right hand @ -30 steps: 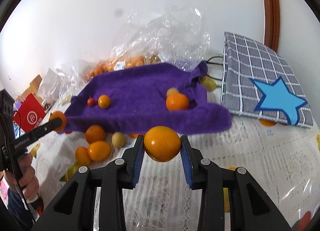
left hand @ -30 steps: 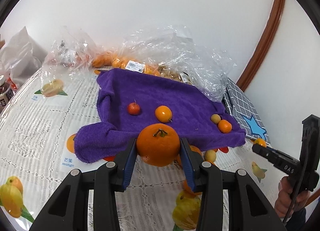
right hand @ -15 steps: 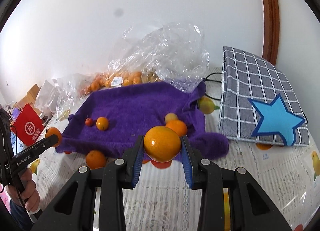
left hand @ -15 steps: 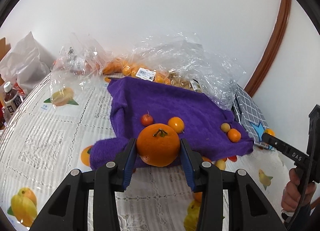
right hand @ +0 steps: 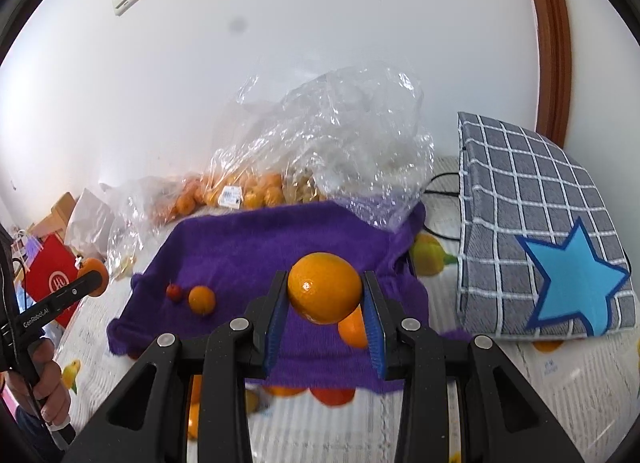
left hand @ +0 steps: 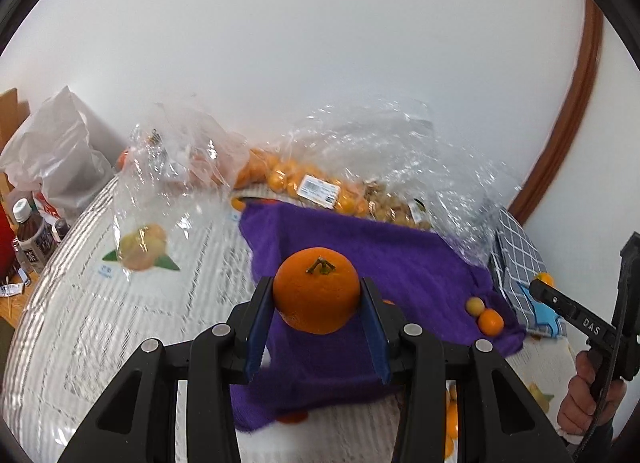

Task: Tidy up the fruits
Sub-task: 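Carry the small orange with the right gripper while the left carries the large orange onto the towel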

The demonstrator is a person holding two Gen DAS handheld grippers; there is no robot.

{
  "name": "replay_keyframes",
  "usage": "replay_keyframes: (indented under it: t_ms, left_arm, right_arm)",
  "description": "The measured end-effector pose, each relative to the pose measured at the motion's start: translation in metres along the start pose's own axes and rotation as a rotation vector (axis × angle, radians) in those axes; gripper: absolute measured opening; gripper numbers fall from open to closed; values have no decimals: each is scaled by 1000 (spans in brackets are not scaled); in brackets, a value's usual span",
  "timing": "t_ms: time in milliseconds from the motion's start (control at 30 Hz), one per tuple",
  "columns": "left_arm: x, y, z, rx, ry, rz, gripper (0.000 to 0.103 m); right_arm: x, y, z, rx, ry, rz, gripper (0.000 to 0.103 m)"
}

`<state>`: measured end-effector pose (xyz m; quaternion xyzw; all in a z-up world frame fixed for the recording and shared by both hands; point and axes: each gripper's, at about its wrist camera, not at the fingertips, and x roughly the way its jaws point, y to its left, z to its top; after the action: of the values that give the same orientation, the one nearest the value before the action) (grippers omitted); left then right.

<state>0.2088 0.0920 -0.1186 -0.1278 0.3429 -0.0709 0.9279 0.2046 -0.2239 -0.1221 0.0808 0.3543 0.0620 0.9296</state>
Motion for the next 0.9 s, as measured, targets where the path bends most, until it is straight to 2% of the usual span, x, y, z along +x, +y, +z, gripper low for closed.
replay_keyframes:
  t_ms: [233, 500, 600, 733, 900]
  left_arm:
    - [24, -5, 13, -15, 18, 4, 41]
    - [50, -17, -7, 20, 98, -28, 41]
    - [57, -16, -13, 14, 151, -51, 41]
    - [57, -20, -16, 50, 150, -16, 41]
    - [63, -19, -18, 46, 174, 3, 41]
  right_arm:
    - [23, 8, 6, -14, 16, 33, 35]
    - [58, 25, -21, -90, 136, 84, 35]
    - [66, 32, -30, -134, 168, 67, 35]
    - [71, 39, -37, -165, 193, 67, 35]
    - [79, 39, -41, -162, 212, 62, 35]
